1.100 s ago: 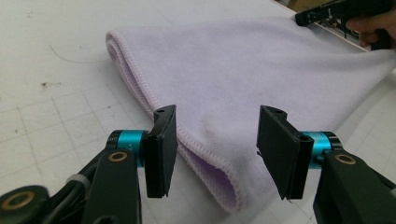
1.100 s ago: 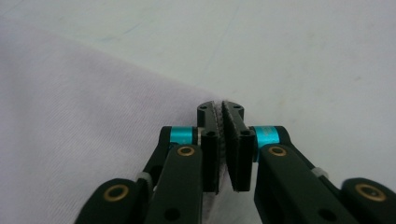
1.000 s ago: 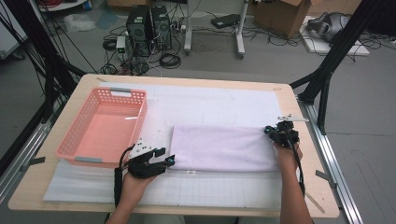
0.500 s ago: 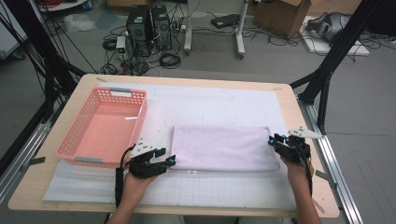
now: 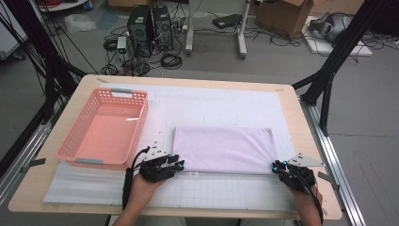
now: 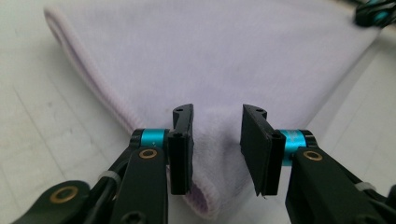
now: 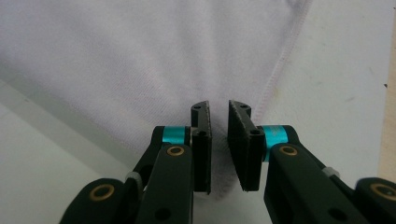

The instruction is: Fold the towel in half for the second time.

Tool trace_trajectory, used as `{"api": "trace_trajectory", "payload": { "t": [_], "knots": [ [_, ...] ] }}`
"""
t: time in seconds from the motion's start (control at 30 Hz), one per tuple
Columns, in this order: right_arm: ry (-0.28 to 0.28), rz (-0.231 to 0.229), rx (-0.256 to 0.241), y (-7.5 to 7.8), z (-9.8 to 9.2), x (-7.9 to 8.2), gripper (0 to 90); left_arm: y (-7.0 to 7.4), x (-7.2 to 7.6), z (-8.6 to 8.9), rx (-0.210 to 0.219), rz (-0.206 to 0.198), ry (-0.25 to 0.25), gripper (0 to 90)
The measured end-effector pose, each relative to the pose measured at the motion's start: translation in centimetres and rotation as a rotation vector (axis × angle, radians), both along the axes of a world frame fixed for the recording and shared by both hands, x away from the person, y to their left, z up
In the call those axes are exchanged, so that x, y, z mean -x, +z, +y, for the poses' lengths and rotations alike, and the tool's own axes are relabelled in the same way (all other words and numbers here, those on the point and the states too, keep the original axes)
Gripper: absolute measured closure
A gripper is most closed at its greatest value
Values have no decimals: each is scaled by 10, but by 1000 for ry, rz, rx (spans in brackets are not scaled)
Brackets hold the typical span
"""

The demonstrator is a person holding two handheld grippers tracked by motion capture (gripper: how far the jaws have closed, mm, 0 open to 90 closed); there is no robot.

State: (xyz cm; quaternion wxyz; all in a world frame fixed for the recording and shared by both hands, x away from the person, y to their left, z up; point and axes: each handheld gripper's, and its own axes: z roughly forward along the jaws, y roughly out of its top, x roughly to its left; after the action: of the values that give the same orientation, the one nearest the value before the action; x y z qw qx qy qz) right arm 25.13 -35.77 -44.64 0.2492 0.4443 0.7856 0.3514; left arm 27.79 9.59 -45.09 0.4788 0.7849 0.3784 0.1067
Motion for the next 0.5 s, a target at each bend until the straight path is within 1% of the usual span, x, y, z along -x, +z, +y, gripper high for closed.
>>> {"api": "trace_trajectory", "payload": {
  "t": [0.07,0.13,0.23,0.3,0.33,0.4,0.43,0.5],
  "knots": [
    [-7,1,-22,-1,-3,2,775,-1,2,-1,-28,18,11,666],
    [-23,10,-40,-1,-6,4,738,0,5,-1,-42,19,27,707],
    [-30,8,-66,2,-10,9,703,0,10,4,-45,29,34,761],
    [-25,-1,-94,5,-13,14,696,2,12,7,-53,25,44,769],
    [-28,-10,-101,7,-15,16,688,4,13,8,-58,17,52,750],
    [-28,-21,-111,10,-19,20,684,5,14,13,-38,-15,87,633],
    [-31,-29,-119,12,-20,22,676,6,14,16,-12,-31,98,565],
    [-33,-46,-136,15,-22,26,653,8,13,20,34,-66,100,513]
  ]
}}
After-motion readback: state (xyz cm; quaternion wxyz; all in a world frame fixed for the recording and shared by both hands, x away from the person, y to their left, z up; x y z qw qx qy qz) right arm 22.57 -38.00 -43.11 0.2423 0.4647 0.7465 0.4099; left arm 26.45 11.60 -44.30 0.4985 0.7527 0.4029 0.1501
